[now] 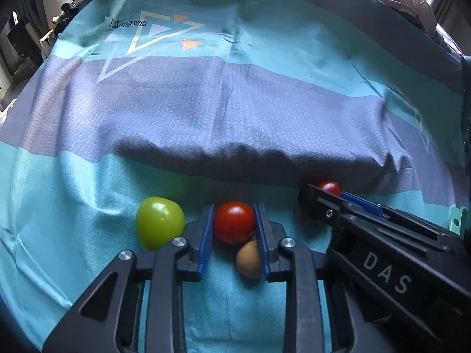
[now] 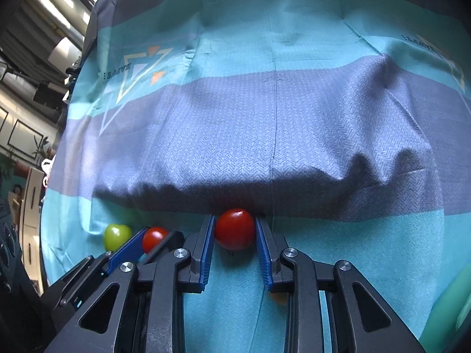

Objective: Organize fruits
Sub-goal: 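Grasp a red cherry tomato with the left gripper while the right gripper grasps another, then carry both red tomatoes over the green bowl with both grippers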

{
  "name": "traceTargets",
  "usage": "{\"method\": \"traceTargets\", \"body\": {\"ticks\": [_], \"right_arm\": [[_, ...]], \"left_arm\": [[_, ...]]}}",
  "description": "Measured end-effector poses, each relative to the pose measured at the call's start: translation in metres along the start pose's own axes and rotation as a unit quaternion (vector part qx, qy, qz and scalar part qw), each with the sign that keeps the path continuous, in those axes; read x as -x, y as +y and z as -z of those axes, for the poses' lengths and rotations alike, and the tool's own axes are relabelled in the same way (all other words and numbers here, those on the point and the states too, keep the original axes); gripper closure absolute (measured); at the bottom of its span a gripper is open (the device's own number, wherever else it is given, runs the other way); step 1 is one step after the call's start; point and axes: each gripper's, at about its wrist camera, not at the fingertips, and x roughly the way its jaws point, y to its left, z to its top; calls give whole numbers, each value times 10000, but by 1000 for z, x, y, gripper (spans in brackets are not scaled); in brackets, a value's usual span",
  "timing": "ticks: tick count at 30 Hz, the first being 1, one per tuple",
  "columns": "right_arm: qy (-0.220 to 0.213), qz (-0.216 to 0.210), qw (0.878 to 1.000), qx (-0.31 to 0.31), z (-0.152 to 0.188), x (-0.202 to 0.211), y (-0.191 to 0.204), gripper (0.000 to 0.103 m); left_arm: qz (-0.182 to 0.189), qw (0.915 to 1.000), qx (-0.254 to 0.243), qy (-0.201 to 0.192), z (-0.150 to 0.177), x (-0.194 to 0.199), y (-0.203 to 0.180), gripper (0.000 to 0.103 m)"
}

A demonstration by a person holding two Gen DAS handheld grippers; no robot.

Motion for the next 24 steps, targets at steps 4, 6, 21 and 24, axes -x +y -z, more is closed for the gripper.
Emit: {"method": "traceTargets", "body": {"ticks": [4,6,21,24], "right_arm": [[-54,-90,9999,-117,0,7,-2,74],[-150,-124,9997,-125,2,17,-3,74],[-1653,-48,9857,-308,44,139,-12,74],[-1849,-99,9815,-482,60,151,-21,74]], "left_arm": [[122,9998,175,47,0,2,7,76],[155,9996,220,-23,-1,9,9,77],[592,9875,-469,-1383,34,108,-31,77],[761,9835,-638,-1509,40,122,-41,77]]}}
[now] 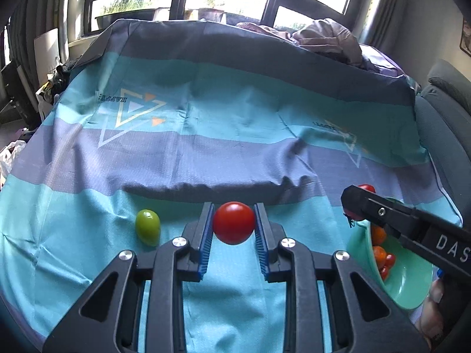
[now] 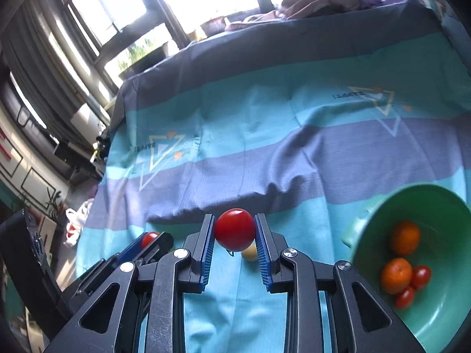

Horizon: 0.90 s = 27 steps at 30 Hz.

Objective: Organize fruits
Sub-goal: 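Carry both red tomatoes over the green bowl with both grippers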

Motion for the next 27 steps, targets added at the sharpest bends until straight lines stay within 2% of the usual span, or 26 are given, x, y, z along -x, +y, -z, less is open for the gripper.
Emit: {"method": "traceTargets", "body": {"ticks": [8,13,18,27], "right_arm": [[-266,254,9985,-411,30,38,-33,74],[-646,446,9952,-593,40,57,-52,74],[-825,670,9914,-758,40,73,-72,74],[-1158,676,9847,-1111,47,107,-105,74]], "left_arm": [[454,9981,-401,-136,9,21,-30,76],[779,9948,-641,-116,16,28,-55,77],[1075,9897,-938,-76,24,35,-84,76],[1262,9812,-1456,58,33,30,-140,76]]}}
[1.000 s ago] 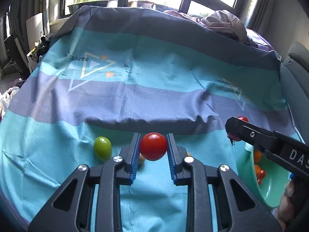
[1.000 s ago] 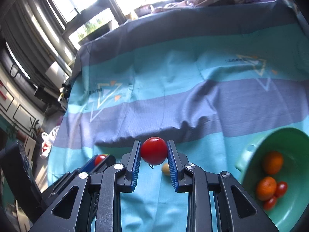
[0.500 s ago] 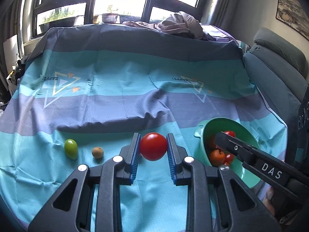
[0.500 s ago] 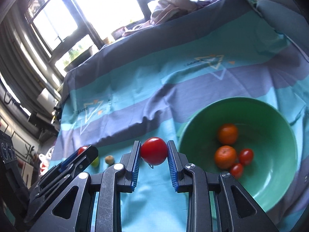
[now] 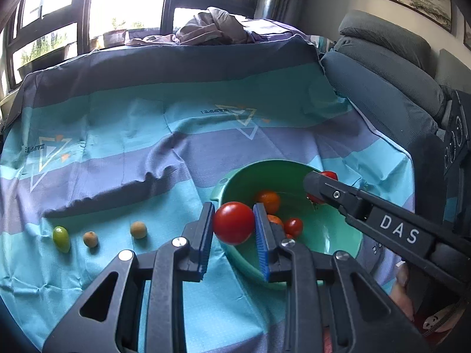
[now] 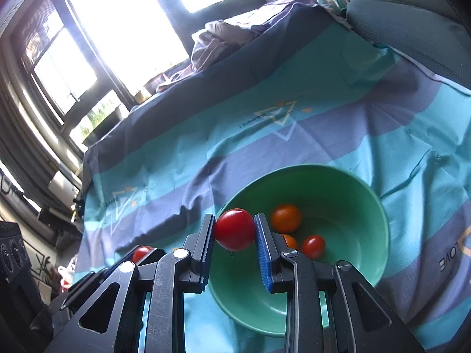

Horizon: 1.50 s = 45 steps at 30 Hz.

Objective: Organize fruits
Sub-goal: 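Carry both red tomatoes over the green bowl with both grippers, then open both grippers to drop the tomatoes into the green bowl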

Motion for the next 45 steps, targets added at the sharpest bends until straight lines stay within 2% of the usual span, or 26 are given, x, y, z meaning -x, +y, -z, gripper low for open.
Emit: {"method": "traceTargets", "body": {"ticks": [7,12,17,24,41,45], "right_arm": [[-15,364,9993,-119,-5,3,-25,74],[47,314,9991,-276,-7,3,-41,74],[171,523,9980,-327,-7,-3,-51,74],[428,544,9967,-435,-5,-17,-62,73],[707,739,9939,-408,-2,-36,-63,73],[748,771,9934,-394,-2,-39,-64,73]], "left_arm": [[106,9994,-236,214,1,-25,-29,76],[301,9984,-205,426,2,-42,-36,76],[462,9965,-227,654,4,-59,-45,76],[580,9937,-147,943,7,-76,-48,76],[592,9911,9,1193,12,-91,-43,76],[500,9912,-42,1223,13,-93,-44,76]]}}
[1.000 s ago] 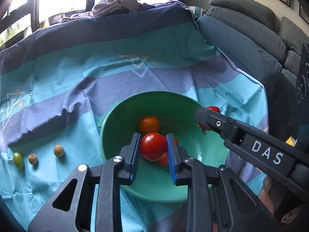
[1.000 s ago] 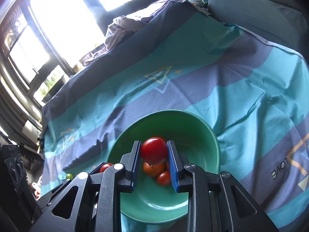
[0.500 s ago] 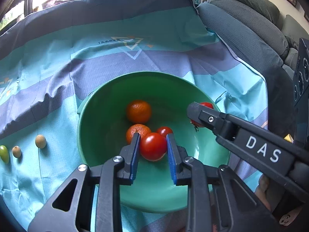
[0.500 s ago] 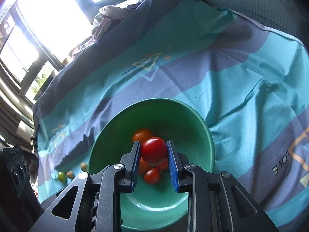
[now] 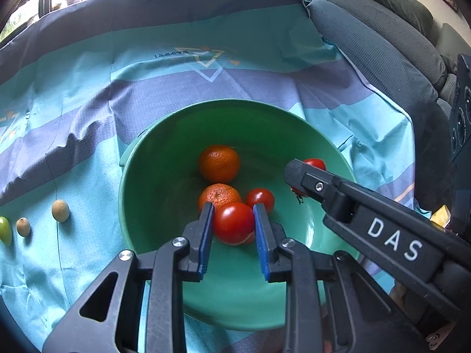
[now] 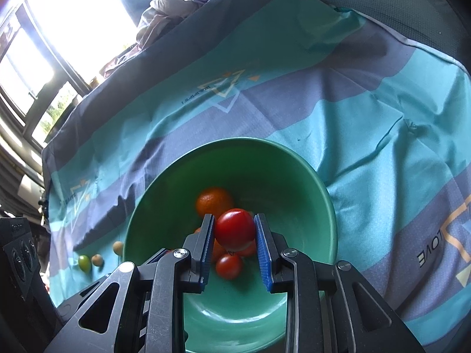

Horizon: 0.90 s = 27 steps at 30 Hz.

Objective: Organize fruits
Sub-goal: 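Open both grippers to drop the tomatoes into the green bowl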

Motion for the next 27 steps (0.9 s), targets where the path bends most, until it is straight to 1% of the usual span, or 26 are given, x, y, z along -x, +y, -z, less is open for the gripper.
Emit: {"method": "traceTargets", "body": {"ticks": [7,15,20,27], "right_arm": [[92,68,9999,18,-1,-6,0,73],[185,107,9998,30,-1,-10,0,73],[197,229,9995,46,0,-12,-1,73],[169,319,9993,-19,0,-12,-4,73]], "left_arm": [[36,10000,10,50,0,-4,0,76],[-3,10000,-41,87,1,-8,-2,76],[9,9999,-25,98,1,-9,-2,76],[105,9999,19,34,1,0,3,75]]}}
